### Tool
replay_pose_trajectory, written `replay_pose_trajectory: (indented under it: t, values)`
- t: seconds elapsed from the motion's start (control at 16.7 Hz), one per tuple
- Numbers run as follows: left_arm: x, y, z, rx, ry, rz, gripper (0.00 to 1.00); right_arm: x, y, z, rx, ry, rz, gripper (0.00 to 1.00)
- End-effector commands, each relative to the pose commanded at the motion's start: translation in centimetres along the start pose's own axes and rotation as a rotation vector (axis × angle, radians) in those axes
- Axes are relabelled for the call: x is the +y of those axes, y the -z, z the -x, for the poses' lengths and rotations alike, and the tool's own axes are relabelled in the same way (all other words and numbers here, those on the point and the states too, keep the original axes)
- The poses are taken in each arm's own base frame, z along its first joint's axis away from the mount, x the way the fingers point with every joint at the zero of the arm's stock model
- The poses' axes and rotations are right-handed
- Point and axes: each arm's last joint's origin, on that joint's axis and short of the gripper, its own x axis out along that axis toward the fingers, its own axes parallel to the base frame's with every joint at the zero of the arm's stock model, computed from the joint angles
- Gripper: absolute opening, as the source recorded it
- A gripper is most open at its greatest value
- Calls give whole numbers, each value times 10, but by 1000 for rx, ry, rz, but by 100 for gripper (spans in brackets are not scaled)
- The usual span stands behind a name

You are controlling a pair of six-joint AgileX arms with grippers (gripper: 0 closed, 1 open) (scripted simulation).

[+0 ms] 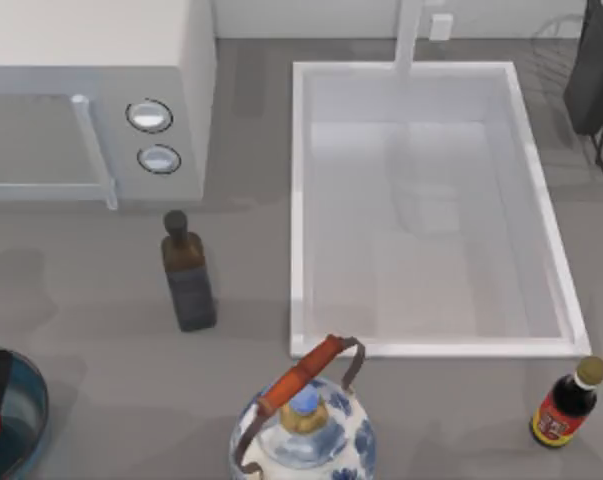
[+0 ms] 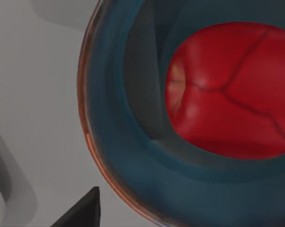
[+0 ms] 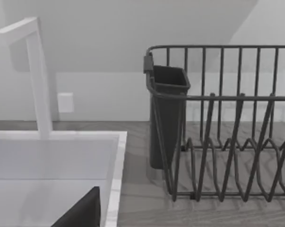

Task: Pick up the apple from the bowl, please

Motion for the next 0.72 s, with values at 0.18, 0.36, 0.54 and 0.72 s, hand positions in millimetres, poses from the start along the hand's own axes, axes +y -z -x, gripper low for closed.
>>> replay_pose_trajectory:
  t: [0.18,0.36,0.54,0.72]
  values:
    - [1,-4,-27,-3,0,1,100,0,0,0,0,0,0,100]
    - [1,-6,-57,-27,-3,3,100,0,0,0,0,0,0,100]
    - [1,-1,-80,-13,-2,3,100,0,0,0,0,0,0,100]
    - [1,0,-84,-6,-1,3,100,0,0,0,0,0,0,100]
